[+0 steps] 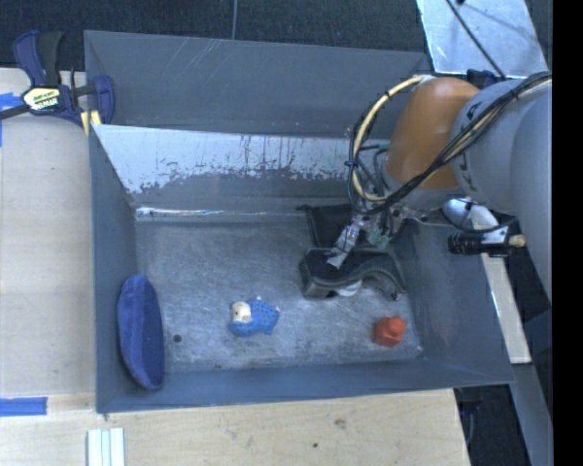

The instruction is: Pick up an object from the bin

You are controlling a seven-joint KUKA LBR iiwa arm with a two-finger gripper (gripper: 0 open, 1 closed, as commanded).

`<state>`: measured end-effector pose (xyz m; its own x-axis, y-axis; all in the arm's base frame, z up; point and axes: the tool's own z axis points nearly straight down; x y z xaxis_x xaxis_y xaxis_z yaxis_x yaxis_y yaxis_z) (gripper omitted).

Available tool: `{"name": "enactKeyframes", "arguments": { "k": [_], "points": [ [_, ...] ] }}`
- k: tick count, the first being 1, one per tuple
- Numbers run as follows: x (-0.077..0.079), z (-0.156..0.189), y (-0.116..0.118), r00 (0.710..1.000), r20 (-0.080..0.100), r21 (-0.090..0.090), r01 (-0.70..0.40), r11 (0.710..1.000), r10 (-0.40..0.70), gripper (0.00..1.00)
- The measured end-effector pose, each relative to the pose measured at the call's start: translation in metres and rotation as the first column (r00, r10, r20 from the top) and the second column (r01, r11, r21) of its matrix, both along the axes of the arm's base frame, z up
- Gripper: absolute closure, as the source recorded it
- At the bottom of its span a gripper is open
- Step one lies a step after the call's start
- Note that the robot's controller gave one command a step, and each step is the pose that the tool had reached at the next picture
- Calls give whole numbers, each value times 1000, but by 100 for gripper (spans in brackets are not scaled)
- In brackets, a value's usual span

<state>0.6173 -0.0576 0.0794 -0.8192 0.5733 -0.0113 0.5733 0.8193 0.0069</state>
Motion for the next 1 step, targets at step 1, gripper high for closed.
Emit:
{"name": "enactKeyframes", "arguments": {
  "k": [1],
  "points": [
    [-2, -5, 1, 1000, -2, 0, -1, 1000, 1, 100]
  ]
}}
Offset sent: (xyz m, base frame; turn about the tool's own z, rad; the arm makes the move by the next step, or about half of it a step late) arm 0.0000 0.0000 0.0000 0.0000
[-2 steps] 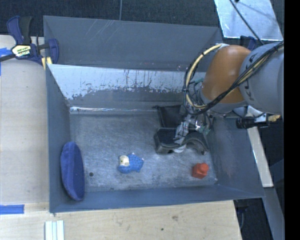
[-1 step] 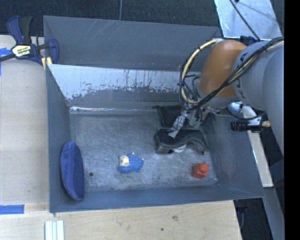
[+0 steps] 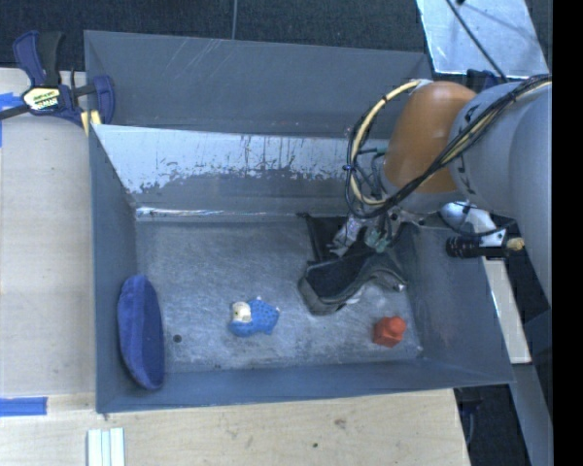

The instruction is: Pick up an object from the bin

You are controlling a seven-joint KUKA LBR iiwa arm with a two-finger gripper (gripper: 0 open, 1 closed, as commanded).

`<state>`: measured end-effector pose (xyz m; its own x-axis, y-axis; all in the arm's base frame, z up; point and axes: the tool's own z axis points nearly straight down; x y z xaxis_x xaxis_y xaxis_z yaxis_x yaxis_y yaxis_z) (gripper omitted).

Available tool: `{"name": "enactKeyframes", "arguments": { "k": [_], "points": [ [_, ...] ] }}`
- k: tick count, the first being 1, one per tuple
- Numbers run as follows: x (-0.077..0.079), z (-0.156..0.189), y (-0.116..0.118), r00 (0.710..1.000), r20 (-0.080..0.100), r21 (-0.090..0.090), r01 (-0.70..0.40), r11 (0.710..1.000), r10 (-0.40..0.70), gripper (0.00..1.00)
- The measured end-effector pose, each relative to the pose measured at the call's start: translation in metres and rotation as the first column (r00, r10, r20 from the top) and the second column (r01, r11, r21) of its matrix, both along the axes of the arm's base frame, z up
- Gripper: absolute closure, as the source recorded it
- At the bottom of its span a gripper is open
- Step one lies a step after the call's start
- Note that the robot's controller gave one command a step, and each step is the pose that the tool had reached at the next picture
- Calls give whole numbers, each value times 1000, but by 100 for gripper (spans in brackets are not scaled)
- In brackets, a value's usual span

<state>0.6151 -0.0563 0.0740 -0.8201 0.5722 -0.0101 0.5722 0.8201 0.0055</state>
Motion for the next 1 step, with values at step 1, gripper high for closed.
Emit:
{"name": "enactKeyframes", "arguments": {
  "k": [1],
  "points": [
    [-6, 127, 7, 1000, -8, 0, 17, 1000, -17, 100]
  ]
}}
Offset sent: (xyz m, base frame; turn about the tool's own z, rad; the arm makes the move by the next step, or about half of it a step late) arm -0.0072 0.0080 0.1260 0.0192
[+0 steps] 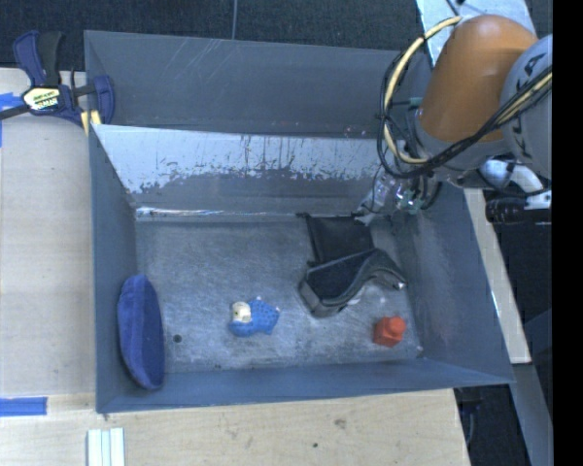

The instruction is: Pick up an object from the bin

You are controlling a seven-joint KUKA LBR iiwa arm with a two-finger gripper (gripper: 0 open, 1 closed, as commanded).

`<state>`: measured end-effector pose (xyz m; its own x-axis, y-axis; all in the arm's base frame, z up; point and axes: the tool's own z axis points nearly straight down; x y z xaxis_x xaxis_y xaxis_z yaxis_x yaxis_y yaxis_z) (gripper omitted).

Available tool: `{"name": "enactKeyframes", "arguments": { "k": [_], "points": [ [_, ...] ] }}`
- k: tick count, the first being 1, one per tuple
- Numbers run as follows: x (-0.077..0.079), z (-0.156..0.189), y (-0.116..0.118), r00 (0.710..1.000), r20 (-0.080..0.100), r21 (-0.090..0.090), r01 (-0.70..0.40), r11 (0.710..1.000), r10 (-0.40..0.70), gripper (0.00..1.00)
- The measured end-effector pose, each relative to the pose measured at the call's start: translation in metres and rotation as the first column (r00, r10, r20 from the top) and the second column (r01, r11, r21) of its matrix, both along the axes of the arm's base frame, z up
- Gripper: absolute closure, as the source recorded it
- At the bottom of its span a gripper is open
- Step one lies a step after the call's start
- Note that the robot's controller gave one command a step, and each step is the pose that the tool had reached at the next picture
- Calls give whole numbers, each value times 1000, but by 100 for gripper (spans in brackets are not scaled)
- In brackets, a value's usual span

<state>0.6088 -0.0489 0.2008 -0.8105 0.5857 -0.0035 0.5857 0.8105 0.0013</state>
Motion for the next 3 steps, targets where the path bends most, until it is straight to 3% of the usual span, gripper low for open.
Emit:
{"name": "enactKeyframes", "arguments": {
  "k": [1, 2, 3],
  "points": [
    [0, 0, 0, 1000, -1, 0, -1, 1000, 1, 0],
    [-35, -105, -6, 1000, -8, 3, 30, 1000, -30, 0],
    [-69, -104, -72, 976, -3, -4, -217, 976, 217, 0]
  ]
}}
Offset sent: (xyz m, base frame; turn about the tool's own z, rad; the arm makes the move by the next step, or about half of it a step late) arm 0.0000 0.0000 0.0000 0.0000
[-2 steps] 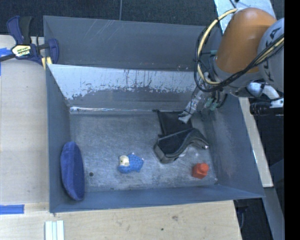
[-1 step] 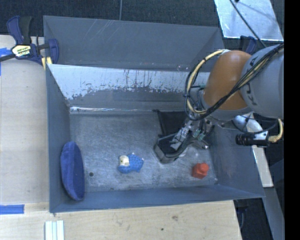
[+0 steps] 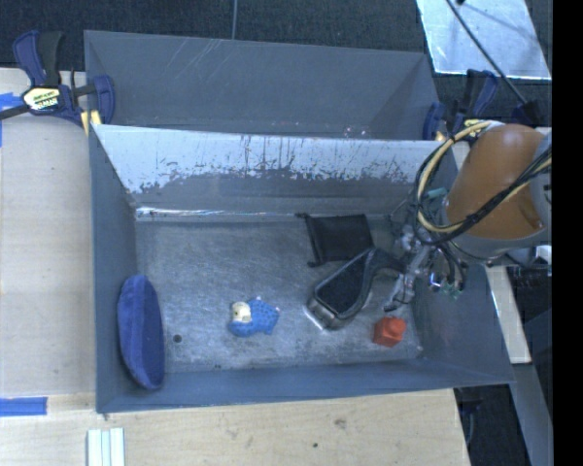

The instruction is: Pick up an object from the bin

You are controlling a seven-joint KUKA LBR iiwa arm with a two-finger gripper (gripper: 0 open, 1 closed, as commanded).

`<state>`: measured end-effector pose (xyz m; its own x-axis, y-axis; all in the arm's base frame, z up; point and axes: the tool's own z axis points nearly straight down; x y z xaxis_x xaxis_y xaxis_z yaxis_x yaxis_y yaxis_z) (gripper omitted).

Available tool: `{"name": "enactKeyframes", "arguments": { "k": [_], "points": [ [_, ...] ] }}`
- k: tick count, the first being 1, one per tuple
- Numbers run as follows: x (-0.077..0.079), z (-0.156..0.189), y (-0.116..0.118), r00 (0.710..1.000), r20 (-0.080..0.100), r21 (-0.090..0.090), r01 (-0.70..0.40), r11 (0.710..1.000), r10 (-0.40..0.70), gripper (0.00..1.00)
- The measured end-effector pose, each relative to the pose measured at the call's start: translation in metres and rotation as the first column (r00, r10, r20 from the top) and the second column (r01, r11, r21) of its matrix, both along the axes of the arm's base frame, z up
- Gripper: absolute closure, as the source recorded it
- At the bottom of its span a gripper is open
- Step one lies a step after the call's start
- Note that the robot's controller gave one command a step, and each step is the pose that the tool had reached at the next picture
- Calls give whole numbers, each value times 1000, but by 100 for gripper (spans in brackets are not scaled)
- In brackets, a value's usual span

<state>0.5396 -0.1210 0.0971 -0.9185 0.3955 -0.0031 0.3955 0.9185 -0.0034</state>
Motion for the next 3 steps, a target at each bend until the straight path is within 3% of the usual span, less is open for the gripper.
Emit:
{"name": "enactKeyframes", "arguments": {
  "k": [1, 2, 3],
  "points": [
    [34, -28, 75, 997, -2, 4, 79, 997, -79, 0],
    [37, -27, 131, 999, 1, 3, 55, 999, -55, 0],
    [37, -26, 129, 998, 0, 3, 58, 998, -58, 100]
  ]
}}
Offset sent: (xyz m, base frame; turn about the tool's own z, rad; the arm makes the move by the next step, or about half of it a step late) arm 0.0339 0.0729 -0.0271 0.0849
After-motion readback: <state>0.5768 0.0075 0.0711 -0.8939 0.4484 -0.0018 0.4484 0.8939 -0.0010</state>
